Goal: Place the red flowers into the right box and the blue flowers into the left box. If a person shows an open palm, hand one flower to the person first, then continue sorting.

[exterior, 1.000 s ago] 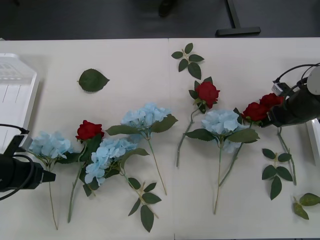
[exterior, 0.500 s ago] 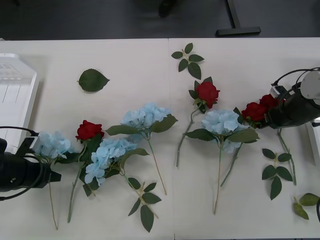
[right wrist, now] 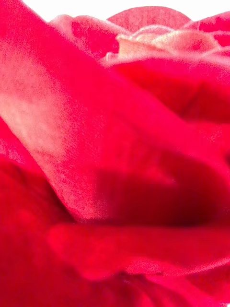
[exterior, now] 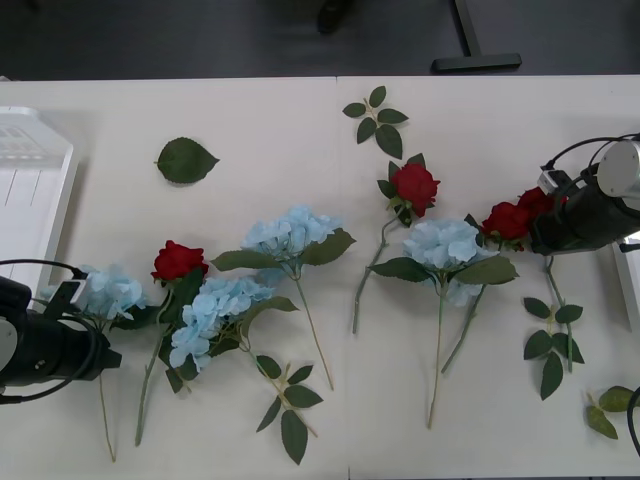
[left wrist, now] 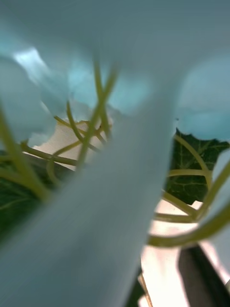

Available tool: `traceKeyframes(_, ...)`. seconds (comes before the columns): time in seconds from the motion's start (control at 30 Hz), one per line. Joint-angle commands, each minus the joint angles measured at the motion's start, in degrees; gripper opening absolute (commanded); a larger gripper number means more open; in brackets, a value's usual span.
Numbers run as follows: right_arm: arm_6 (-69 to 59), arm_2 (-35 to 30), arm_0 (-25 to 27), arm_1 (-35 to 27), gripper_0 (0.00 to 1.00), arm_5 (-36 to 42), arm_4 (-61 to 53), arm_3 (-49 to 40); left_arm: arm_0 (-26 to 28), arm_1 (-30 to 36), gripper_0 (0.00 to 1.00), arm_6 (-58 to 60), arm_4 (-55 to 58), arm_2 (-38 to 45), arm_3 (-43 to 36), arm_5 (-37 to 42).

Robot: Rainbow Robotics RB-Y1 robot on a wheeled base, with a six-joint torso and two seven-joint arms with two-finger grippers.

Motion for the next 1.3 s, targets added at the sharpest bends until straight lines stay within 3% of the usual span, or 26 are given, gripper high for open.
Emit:
traceKeyframes(0.03,-1.37,-0.57,-2.4,0.99,0.0,-0.46,0.37,-0.15,-1.92,-1.89,0.13,-2.98,-0.91,-0.77,0.94,-0.64)
traceKeyframes(0.2,-1.02,-3.73,-3.37,0.72,0.0,2.79,0.02,-0.06,-2.88,-3.03,0.01,-2.98,-1.43,-0.68,2.17,-0.73)
traceKeyframes(0.5,0.65,-11.2,-8.2,-5.17,0.0,11.67,0.99,-0.06,-3.76,-1.8,0.0,-2.89,-1.43,-0.33,2.0,-0.73)
traceKeyframes(0.67,1.61,-11.12,-11.02,-9.74,0.0,12.37,4.15,-0.15,-3.32,3.91,0.0,-2.63,-0.91,2.75,-5.3,-0.55)
traceKeyframes(0.87,3.46,-7.16,-11.72,-12.81,0.0,8.5,12.77,-0.15,-3.15,15.07,0.0,-0.87,0.32,13.03,-16.46,6.83)
traceKeyframes(0.97,3.55,-4.44,-11.63,-13.52,0.0,5.25,17.78,-0.06,-3.5,19.73,0.0,-0.78,0.15,19.36,-17.34,10.26)
traceKeyframes(1.17,2.93,0.05,-11.63,-13.87,0.0,-0.64,24.63,3.63,-6.57,25.44,0.0,-1.84,-4.25,22.7,-11.1,12.45)
traceKeyframes(1.3,2.58,2.95,-11.63,-13.16,0.0,-7.14,26.92,9.61,-11.76,25.71,0.0,-6.41,-10.66,17.51,-2.92,9.38)
